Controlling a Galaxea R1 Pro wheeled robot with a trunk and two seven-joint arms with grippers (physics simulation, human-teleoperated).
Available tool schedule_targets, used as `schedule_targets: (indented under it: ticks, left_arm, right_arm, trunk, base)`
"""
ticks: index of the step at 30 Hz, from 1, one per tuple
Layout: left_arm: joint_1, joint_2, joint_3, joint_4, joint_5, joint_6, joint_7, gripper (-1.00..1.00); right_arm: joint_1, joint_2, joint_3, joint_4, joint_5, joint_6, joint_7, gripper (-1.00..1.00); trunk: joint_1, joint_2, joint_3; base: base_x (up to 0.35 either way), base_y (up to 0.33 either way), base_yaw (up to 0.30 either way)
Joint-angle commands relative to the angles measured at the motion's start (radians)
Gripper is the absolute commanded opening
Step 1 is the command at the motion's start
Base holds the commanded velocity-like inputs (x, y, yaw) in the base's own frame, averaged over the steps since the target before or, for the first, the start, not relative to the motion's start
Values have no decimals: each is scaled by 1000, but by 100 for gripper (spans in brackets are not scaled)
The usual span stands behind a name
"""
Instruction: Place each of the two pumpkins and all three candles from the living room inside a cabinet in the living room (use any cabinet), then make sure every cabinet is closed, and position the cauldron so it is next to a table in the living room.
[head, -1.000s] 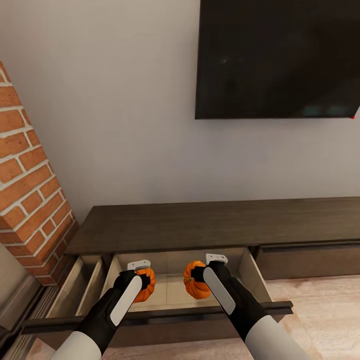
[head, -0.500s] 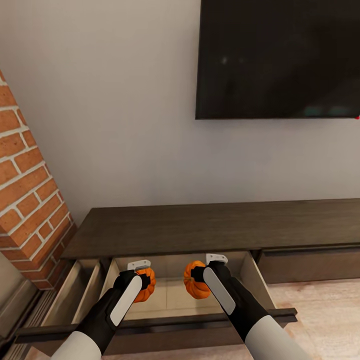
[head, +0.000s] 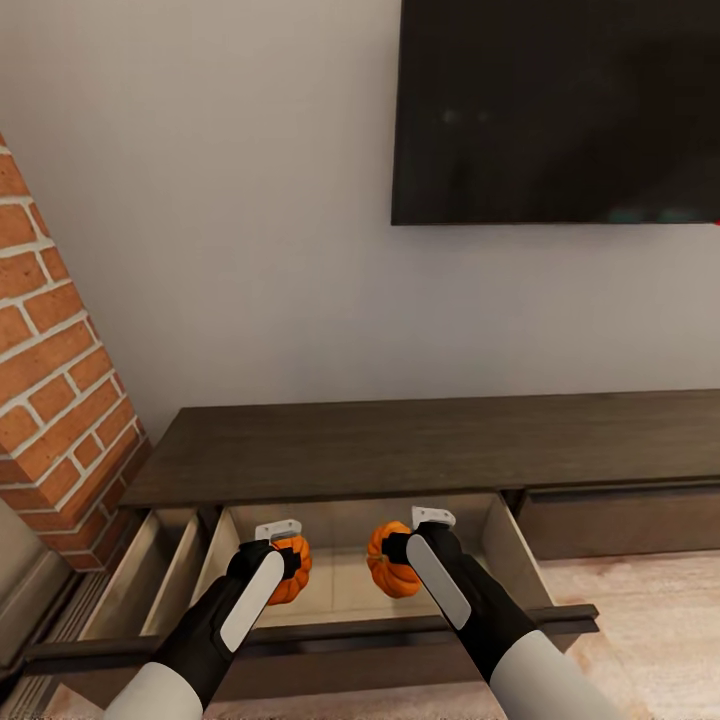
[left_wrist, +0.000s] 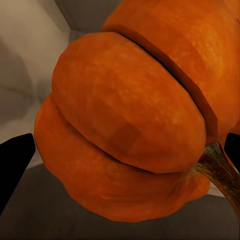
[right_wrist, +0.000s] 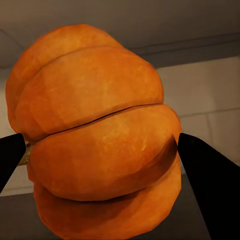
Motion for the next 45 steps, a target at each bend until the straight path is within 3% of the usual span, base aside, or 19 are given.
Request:
schedule_targets:
  ticks: [1,11,29,34,40,45]
  left_arm:
    - [-1,0,-2,-1,9,0,12,-100]
    - [-1,-1,-6,0,9,0,12,-100]
    - [-1,0,-16,1,10,2,7,-100]
    - [-1,-1,-17,8,17,3,3,-100]
    - [-2,-13,-18,14,20,2,2,-100]
    - [-3,-16,-18,27,16,1,1,-100]
  right_arm:
    - [-1,0,2,-1,-10,0,-10,-100]
    - [-1,0,2,-1,-10,0,-10,-100]
    - [-1,0,3,0,-12,0,-10,-100]
    - [-23,1,4,75,-10,-1,-9,-100]
    - [-36,1,5,100,-10,-17,1,-100]
    - [-36,1,36,102,-9,-29,2,-100]
  trunk:
    - [4,-8,-4]
    - [42,-78,-35]
    - [42,-78,-35]
    - [42,-78,-35]
    - [42,-78,-35]
    - [42,-78,-35]
  base:
    - [0,0,0]
    - [0,0,0]
    - [74,12,0]
    - [14,0,0]
    - [1,0,0]
    - [0,0,0]
